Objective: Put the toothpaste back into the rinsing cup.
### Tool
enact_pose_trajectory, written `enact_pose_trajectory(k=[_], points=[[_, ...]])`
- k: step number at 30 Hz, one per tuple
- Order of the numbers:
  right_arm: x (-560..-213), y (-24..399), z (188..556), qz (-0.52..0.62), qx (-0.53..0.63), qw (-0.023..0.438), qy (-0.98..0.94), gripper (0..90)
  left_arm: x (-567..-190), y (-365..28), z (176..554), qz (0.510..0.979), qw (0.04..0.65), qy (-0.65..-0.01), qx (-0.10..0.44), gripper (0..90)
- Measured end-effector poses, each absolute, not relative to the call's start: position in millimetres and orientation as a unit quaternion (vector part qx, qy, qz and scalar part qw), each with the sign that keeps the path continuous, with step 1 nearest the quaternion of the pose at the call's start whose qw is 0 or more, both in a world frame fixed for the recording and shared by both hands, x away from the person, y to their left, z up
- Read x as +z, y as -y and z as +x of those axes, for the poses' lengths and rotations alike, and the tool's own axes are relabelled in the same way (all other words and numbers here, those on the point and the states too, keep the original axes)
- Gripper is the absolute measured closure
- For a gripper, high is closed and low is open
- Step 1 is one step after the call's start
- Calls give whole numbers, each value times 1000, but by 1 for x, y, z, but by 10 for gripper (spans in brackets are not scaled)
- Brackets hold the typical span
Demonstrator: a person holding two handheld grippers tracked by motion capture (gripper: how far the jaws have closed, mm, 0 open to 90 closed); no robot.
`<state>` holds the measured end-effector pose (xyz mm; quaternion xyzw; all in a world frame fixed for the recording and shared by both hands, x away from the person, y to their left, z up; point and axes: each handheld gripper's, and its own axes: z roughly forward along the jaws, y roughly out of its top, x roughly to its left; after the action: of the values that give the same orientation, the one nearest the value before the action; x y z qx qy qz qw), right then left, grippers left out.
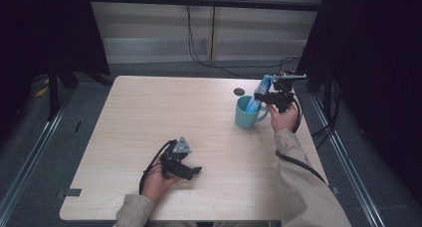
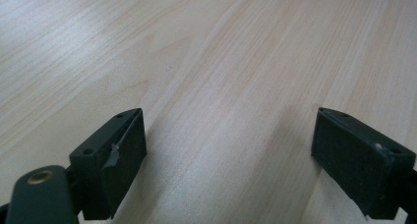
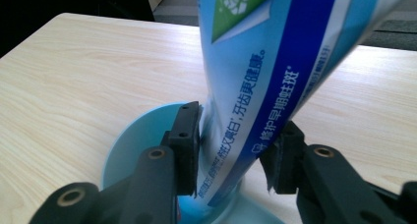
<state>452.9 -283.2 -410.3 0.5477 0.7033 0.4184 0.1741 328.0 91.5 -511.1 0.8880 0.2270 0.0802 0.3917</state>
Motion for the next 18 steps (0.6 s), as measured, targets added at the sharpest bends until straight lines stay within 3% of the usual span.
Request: enact_pose_trajectory(k=[10,18], points=[[-408,286,451,554,419,187,-695,568,-511,-91,328,888,391,-226,80,130],[-410,291,449,562,426,193,-682,455,-511,-92,328,888,391,-227,80,130]])
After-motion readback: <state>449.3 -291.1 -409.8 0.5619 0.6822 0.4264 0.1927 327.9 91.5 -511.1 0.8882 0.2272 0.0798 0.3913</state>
